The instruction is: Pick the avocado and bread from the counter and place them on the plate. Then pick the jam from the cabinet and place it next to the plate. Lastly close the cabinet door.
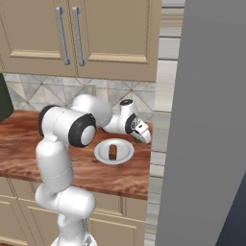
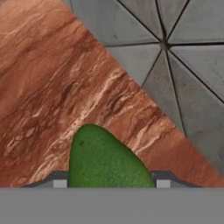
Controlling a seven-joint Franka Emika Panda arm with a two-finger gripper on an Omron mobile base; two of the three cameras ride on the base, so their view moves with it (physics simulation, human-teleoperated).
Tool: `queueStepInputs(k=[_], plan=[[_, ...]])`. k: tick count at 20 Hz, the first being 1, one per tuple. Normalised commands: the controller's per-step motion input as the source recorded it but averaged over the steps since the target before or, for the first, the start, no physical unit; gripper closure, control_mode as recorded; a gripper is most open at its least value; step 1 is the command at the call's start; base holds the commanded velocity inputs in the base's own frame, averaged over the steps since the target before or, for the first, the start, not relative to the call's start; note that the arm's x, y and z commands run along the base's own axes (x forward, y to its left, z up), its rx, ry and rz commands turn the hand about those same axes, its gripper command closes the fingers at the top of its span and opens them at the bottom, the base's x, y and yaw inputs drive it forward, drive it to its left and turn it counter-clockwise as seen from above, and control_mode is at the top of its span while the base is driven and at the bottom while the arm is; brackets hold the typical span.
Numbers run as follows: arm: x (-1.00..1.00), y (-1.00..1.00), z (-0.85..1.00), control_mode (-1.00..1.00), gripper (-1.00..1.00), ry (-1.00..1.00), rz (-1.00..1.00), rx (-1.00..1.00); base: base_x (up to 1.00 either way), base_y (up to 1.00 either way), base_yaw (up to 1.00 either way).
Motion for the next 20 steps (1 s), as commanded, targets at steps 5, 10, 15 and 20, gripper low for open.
queueStepInputs(k=[5, 10, 15, 20], plan=[[-0.51, 0.39, 0.38, -1.0, 1.0, -0.02, 0.0, 0.0, 0.0, 0.0, 0.0], [-0.49, 0.42, 0.0, -1.0, 1.0, 0.0, 0.0, 0.05, 0.0, 0.0, 0.0], [-0.28, 0.33, 0.0, -1.0, 1.0, 0.02, 0.0, 0.05, 0.0, 0.0, 0.0], [-0.01, 0.05, 0.0, -1.0, 1.0, 0.05, 0.0, 0.05, 0.0, 0.0, 0.0]])
